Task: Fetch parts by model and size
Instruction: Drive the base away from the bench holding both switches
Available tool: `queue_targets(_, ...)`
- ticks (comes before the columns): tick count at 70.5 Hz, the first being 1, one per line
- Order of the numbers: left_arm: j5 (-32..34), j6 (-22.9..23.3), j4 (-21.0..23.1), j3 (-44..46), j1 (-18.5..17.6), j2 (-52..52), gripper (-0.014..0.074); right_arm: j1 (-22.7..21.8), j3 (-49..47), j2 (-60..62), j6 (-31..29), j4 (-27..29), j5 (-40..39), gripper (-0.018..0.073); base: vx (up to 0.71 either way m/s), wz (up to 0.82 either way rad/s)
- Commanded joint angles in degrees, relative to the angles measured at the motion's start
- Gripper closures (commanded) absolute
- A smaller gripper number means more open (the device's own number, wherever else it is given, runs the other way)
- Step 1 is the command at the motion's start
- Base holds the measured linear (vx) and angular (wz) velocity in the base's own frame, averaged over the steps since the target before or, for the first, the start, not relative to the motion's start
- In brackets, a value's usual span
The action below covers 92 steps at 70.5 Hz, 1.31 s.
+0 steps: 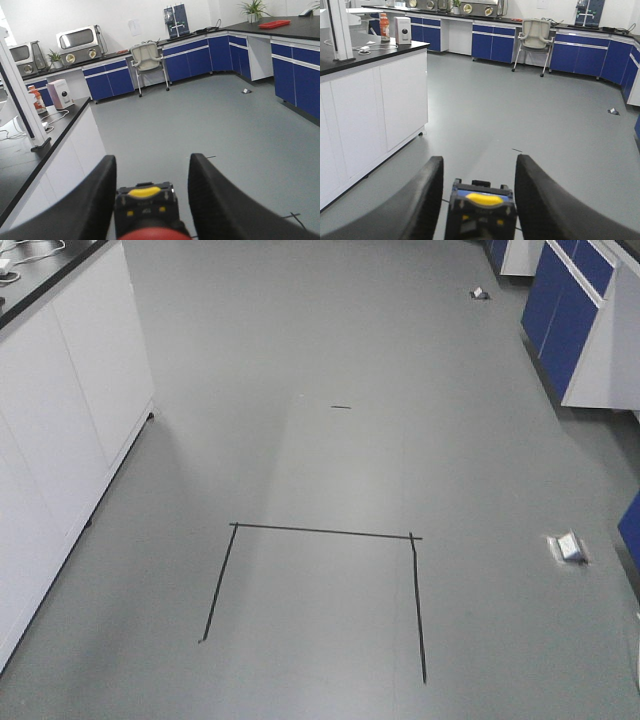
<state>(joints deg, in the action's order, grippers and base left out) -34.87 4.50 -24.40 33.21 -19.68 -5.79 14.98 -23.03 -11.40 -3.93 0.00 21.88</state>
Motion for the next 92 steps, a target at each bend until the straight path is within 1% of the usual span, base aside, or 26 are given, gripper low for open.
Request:
queue_targets(1, 4.37, 0.12, -0.64, 1.41, -0.15, -1.06, 0.0603, -0.17, -1.55, -0.53, -0.45, -0.34, -4.54, 0.0564, 0.48, 0.06)
queue_targets(63, 4.37, 0.12, -0.64, 1.41, -0.15, -1.06, 0.0603, -0.21, -1.55, -0.53, -0.45, -0.34, -4.54, 0.0564, 0.54, 0.00)
queue_targets(92, 4.37, 0.12, -0.64, 1.41, -0.15, -1.06, 0.0603, -0.21, -1.55, -0.69, -0.45, 0.00, -4.55, 0.0564, 0.58, -0.11)
